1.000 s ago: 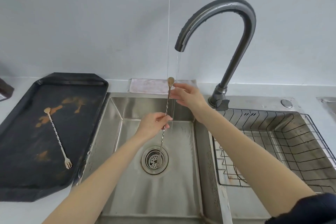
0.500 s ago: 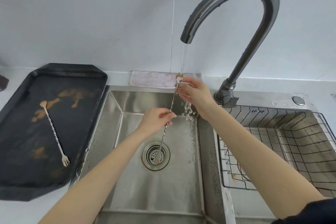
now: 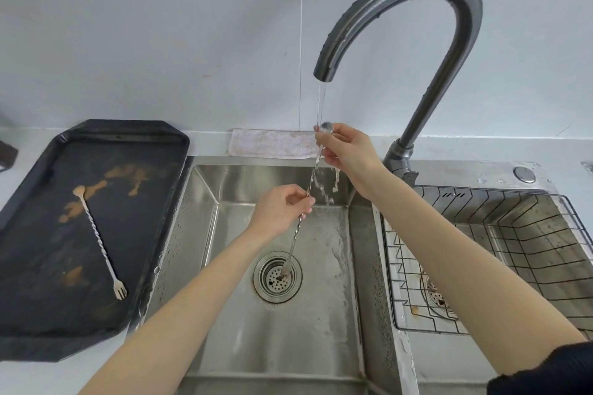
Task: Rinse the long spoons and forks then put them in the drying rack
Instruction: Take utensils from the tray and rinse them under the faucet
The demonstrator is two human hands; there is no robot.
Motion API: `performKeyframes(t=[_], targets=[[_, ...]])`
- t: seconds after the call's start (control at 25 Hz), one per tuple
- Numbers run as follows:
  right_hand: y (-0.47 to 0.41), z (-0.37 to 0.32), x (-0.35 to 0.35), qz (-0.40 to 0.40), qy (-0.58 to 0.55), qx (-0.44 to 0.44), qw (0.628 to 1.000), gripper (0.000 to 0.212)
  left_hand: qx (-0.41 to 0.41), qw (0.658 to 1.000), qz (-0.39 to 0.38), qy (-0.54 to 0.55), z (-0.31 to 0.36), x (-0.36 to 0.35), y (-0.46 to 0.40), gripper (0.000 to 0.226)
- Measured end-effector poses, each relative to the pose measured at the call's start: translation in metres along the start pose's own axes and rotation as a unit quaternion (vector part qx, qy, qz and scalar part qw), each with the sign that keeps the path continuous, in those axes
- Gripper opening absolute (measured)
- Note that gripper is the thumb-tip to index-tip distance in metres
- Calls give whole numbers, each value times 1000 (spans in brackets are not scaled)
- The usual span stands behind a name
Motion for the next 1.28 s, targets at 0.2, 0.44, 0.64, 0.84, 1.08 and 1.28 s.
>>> performKeyframes(t=[0.2, 0.44, 0.64, 0.84, 1.08, 1.28], targets=[[-3, -7, -6, -47, 3, 14, 999, 16, 9, 1000, 10, 19, -5, -1, -7, 19], [-7, -16, -5, -45, 44, 33, 997, 17, 23, 999, 1, 45, -2, -8, -13, 23], [-8, -23, -4, -21, 36, 64, 997, 8, 25, 998, 2, 54, 4, -9, -17, 24], [-9, -24, -4, -14, 68, 62, 996, 22, 24, 998, -13, 63, 0, -12, -17, 28], [-14, -17, -4, -1, 50, 50, 998, 15, -9, 998, -39, 55, 6, -17, -17, 28], [-14, -15, -9, -34, 19, 38, 998, 26, -18, 996, -61, 67, 7, -21, -14, 30]])
Point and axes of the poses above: each hand's wrist, its own y-axis away from the middle knuckle, its own x-axis out of the back of the hand, z = x × y, the point moved 10 cm from there along -y, towards the middle knuckle, and after that the axes turned 5 degrees about y, right-handed, at the moved point
